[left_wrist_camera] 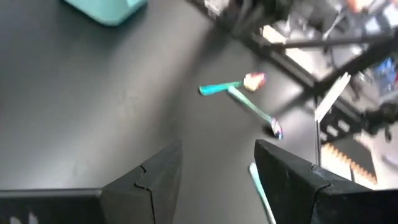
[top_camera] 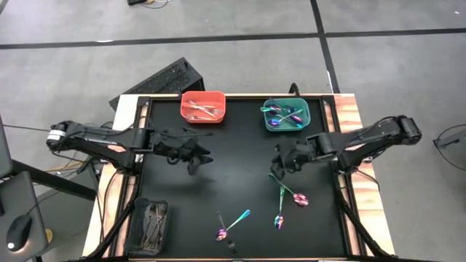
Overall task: Sort silverware by color (type)
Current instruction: Put the blue spoon into the blue bin
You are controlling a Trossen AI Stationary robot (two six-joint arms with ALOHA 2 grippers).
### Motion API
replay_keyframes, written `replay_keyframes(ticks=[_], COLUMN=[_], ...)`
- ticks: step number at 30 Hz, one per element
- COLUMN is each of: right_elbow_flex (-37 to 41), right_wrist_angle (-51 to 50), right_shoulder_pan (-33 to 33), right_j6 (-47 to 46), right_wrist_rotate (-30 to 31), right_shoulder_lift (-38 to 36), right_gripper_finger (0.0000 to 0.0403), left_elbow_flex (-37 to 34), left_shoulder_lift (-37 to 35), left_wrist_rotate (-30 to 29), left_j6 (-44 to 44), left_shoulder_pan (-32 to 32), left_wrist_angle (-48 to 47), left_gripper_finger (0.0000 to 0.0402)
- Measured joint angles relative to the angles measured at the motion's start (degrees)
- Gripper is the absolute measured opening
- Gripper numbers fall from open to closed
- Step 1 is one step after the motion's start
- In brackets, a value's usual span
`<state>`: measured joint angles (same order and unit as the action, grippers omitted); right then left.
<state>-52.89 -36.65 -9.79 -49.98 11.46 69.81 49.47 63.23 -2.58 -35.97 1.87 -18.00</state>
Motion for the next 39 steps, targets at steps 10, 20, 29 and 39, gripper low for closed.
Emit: replay_keyframes(ticks=[10,20,29,39], right_elbow_flex=[3.13,9.93,9.63,7.96], right_wrist_angle=[-13.72,-2.33,0.02,-1.03], right_shoulder_pan=[-8.56,-14.29,-13.86,-8.84], right_j6=[-6.70,-8.54,-3.68,4.82], right_wrist_rotate=[-7.41,-8.16,-10.83,-13.92], right_shoulder_lift=[3.71,10.35,18.75,18.35], right_gripper_finger=[0.0107,0.0136,0.0130,0.0013], left_elbow_flex=[0.02,-0.05,-0.06,-0.07], left_shoulder_lift=[-8.80,-8.74,-9.63,-13.04], left_wrist_rotate=[-8.56,-10.83,-11.09,-12.82], left_j6=[-1.39,0.62,0.97,-2.68], left_shoulder_pan=[0.00,-0.02,-0.02,-0.02], left_wrist_angle=[-7.76,-10.27,-10.90,-13.73], left_gripper_finger=[0.0188,0.0188,0.0188,0.0188])
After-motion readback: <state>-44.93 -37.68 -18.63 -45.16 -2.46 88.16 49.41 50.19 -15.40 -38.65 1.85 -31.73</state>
